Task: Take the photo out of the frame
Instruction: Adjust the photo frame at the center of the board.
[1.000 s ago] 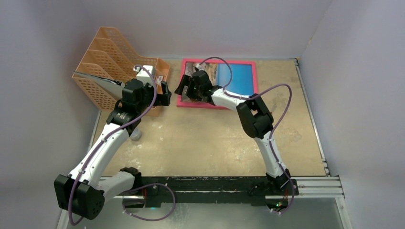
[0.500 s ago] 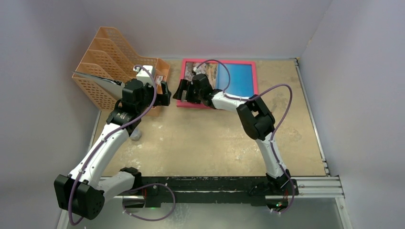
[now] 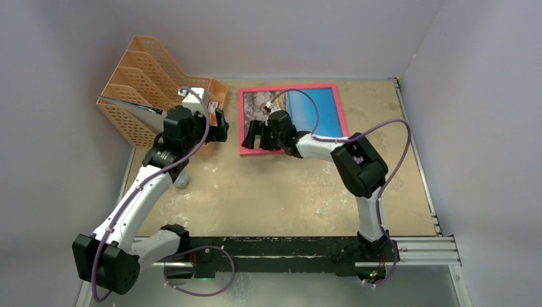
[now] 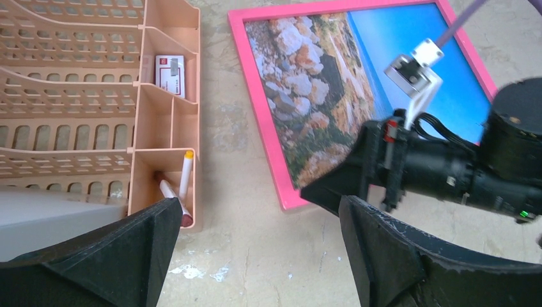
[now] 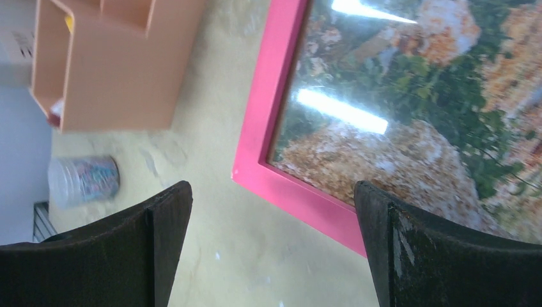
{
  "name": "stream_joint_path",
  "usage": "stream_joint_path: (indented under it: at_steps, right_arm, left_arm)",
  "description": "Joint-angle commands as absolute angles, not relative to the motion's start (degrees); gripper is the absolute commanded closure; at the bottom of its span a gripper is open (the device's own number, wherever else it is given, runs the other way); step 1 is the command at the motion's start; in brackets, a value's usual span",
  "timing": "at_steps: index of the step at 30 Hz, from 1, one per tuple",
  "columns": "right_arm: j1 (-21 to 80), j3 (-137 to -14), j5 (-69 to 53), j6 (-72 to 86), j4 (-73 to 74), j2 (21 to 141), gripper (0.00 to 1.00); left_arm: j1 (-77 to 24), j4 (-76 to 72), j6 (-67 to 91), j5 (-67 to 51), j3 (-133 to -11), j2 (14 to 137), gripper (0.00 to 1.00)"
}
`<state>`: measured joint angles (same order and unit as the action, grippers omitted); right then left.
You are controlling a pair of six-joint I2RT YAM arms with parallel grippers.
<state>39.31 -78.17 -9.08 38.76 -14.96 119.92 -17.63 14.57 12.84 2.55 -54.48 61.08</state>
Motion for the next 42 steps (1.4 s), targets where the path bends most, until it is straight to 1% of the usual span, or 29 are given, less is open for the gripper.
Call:
stream_joint_path:
  at_steps: [1, 7, 13, 18, 21, 24, 27, 30, 32, 35, 38, 40, 42]
  right_arm:
    - [39.76, -68.65, -10.25, 35.99, -11.06, 113.25, 0.01]
    - [39.79, -55.34, -7.98, 35.23, -12.08, 105.56, 0.01]
    - [39.66, -42.42, -1.13, 39.14, -10.16, 93.83, 0.01]
    - [38.43, -36.58, 6.62, 45.40, -6.45, 84.81, 0.01]
    - [35.95, -33.48, 8.48, 47.81, -6.09, 78.45, 0.01]
    - [31.41, -32.19, 7.02, 47.77, -6.06, 73.30, 0.01]
    - [29.51, -33.57, 5.97, 45.42, -5.29, 69.31, 0.01]
    - [28.76, -37.80, 13.84, 47.37, 1.50, 67.14, 0.01]
    - [26.85, -39.81, 18.98, 48.52, 5.27, 66.74, 0.01]
    - [22.43, -41.99, 20.62, 48.10, 7.76, 66.85, 0.01]
    - [16.59, -42.80, 21.76, 48.36, 10.29, 66.85, 0.01]
    - [12.41, -41.69, 18.63, 46.51, 8.84, 66.01, 0.01]
    - [10.31, -40.57, 14.45, 45.71, 7.66, 65.33, 0.01]
  left_arm:
    - [-17.14, 13.60, 12.31, 3.25, -54.21, 60.47, 0.01]
    - [-17.18, 13.79, 12.05, 2.86, -54.31, 60.63, 0.01]
    - [-17.23, 14.30, 10.62, -0.92, -54.90, 61.49, 0.01]
    - [-17.36, 14.80, 9.76, -6.79, -55.67, 63.69, 0.01]
    - [-17.76, 14.55, 9.92, -9.28, -55.84, 64.79, 0.01]
    - [-18.92, 13.67, 10.70, -10.02, -55.64, 65.70, 0.01]
    - [-21.09, 11.41, 13.11, -9.22, -54.97, 67.37, 0.02]
    - [-24.53, 7.34, 14.68, -5.91, -53.57, 70.24, 0.02]
    - [-26.89, 4.93, 14.51, -3.87, -54.67, 74.25, 0.02]
    - [-29.38, 4.20, 12.72, -2.97, -60.97, 82.81, 0.02]
    - [-29.62, 4.60, 10.54, -1.32, -68.25, 90.68, 0.01]
    - [-29.52, 4.10, 8.50, 0.59, -72.22, 94.93, 0.01]
    - [-29.50, 5.03, 5.64, 2.65, -77.28, 100.28, 0.01]
